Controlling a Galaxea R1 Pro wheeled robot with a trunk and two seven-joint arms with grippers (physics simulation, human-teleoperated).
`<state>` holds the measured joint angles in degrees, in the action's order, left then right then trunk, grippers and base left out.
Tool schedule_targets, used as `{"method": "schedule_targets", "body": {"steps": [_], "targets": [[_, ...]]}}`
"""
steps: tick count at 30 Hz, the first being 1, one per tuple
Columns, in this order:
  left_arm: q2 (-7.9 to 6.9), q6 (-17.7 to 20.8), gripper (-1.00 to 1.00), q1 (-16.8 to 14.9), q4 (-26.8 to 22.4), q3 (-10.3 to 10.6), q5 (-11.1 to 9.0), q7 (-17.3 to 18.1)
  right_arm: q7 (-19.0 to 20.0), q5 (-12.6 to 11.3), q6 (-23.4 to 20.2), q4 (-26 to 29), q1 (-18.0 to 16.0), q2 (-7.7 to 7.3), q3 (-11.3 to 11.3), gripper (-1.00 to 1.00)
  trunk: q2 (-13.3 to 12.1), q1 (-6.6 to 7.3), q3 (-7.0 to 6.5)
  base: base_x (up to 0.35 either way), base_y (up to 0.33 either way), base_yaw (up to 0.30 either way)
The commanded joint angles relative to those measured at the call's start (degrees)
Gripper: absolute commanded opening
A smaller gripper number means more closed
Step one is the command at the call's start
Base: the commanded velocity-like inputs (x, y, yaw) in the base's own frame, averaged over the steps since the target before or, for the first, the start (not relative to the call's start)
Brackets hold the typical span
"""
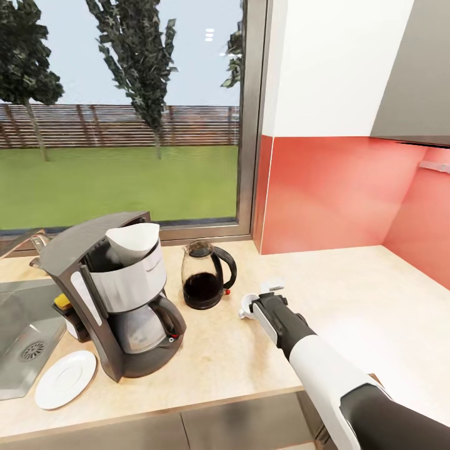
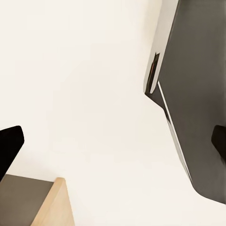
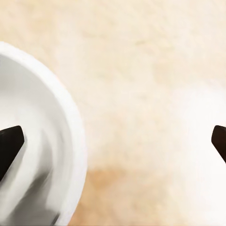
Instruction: Set up a coffee station on the kitchen countertop: keep the coffee maker on the countertop, move the bottle of coffee from the kitchen shelf to the counter next to the coffee maker, place a paper coffee filter on top of the coffee maker, put the saucer next to the coffee maker with the coffee cup on the saucer, and place the electric kettle next to the coffee maker.
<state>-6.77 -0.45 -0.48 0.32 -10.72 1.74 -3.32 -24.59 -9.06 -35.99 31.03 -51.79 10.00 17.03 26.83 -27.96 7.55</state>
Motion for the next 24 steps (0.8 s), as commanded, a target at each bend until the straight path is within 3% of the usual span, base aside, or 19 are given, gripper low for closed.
{"method": "schedule_targets", "body": {"steps": [1,6,7,24], "targets": [[0.0,-0.04,1.0,-0.05,0.03,-0.35,0.19,-0.1,-0.55,-0.61,-0.14,0.0,-0.06,0.0,0.2,1.0,0.11,-0.03,0.11,0.0,0.0,0.0],[0.0,-0.04,1.0,-0.05,0.03,-0.35,0.19,-0.1,-0.55,-0.61,-0.14,-0.01,-0.06,0.0,0.2,1.0,0.11,-0.03,0.11,0.0,0.0,0.0],[0.0,-0.04,1.0,-0.02,0.03,-0.35,0.19,-0.1,-0.55,-0.61,-0.14,-0.01,-0.06,0.0,0.2,-1.0,0.11,-0.03,0.11,0.0,0.0,0.0],[-0.05,-0.08,1.0,0.09,0.03,-0.35,0.19,-0.1,-0.59,-0.61,-0.14,0.11,-0.06,0.0,0.29,-1.0,0.11,-0.03,0.11,0.0,0.0,0.0]]}}
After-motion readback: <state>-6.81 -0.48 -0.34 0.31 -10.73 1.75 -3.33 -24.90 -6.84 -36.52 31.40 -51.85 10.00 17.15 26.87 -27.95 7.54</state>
